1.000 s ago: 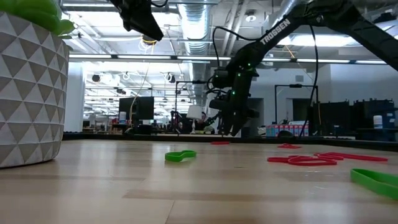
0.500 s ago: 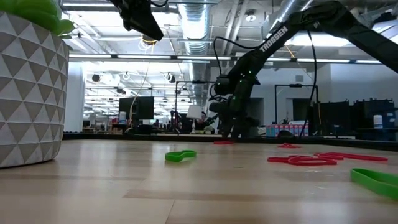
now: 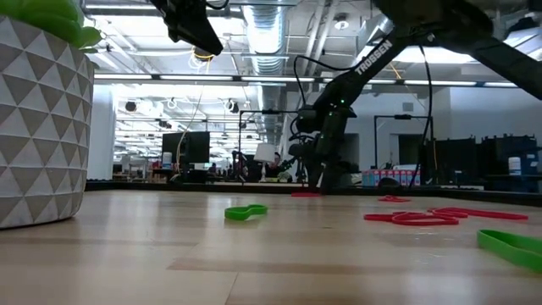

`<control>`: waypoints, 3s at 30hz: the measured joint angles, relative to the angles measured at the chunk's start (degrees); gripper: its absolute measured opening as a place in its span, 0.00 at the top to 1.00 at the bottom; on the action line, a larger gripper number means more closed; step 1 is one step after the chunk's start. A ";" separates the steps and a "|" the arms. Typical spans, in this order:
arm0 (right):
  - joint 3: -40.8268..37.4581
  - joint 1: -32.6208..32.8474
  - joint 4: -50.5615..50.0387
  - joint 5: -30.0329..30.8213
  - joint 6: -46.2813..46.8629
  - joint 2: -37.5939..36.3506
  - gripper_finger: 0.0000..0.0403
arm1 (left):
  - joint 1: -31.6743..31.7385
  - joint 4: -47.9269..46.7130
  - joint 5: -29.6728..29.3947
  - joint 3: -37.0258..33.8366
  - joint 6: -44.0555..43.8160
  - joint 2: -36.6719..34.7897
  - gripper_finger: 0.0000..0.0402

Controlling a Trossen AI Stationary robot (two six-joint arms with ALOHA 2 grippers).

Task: Pick and place items into bin
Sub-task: Put the red rubber band into the white bin

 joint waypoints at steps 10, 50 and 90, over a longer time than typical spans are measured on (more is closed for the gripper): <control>0.24 0.67 -1.10 1.90 -1.43 0.20 0.77 | 0.00 -0.22 0.07 0.00 -0.73 0.00 0.74; 8.18 14.33 -44.87 4.14 -17.27 -15.46 1.00 | -0.02 -2.48 -0.06 0.00 -1.65 0.02 0.74; -34.82 106.26 -14.11 3.60 85.13 -53.01 1.00 | -3.72 5.31 3.01 -8.92 -5.92 0.02 0.74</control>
